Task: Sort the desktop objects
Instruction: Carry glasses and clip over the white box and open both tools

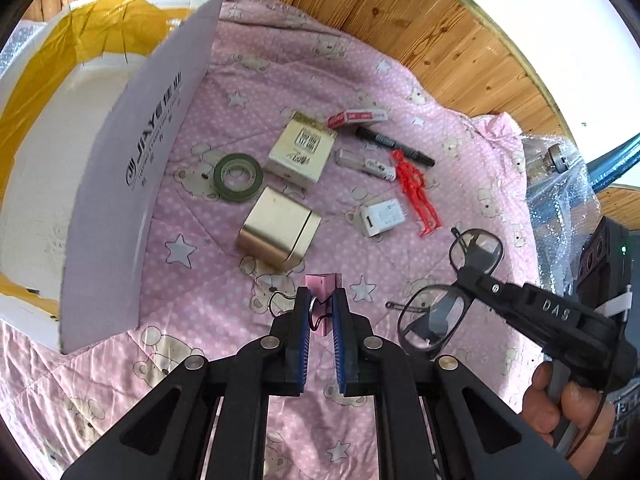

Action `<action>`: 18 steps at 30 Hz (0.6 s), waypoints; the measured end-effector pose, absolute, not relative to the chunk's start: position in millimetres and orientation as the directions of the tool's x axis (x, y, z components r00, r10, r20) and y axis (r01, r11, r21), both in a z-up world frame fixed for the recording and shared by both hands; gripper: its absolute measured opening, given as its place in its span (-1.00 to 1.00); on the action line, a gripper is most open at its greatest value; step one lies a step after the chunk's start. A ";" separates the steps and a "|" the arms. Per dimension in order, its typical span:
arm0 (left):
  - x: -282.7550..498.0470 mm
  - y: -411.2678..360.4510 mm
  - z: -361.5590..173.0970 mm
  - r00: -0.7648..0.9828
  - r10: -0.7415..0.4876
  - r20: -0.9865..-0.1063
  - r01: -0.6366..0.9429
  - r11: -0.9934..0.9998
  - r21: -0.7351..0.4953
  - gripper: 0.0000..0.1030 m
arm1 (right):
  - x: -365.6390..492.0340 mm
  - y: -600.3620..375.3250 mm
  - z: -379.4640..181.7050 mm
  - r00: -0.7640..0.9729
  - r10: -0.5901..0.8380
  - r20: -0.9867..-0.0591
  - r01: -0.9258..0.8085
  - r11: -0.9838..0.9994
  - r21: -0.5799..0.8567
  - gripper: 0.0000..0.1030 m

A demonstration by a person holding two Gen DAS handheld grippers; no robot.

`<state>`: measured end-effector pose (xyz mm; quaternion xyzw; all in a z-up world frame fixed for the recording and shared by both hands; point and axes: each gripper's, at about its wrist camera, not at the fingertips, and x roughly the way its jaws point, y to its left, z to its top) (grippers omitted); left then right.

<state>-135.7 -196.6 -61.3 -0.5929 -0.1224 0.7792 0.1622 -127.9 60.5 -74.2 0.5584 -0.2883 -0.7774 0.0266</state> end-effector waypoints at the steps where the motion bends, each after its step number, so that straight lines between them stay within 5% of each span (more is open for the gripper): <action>1: -135.3 -196.7 -57.9 -0.250 0.400 -0.882 -0.110 -0.917 -0.385 -0.79 | -126.1 57.8 -71.7 -0.374 -0.365 -0.853 -0.274 -0.835 0.477 -0.77; 18: -113.5 -226.0 -5.4 -0.370 0.403 -0.837 -0.091 -0.913 -0.398 -0.79 | -112.4 -0.8 -26.2 -0.390 -0.386 -0.836 -0.122 -0.878 0.462 -0.77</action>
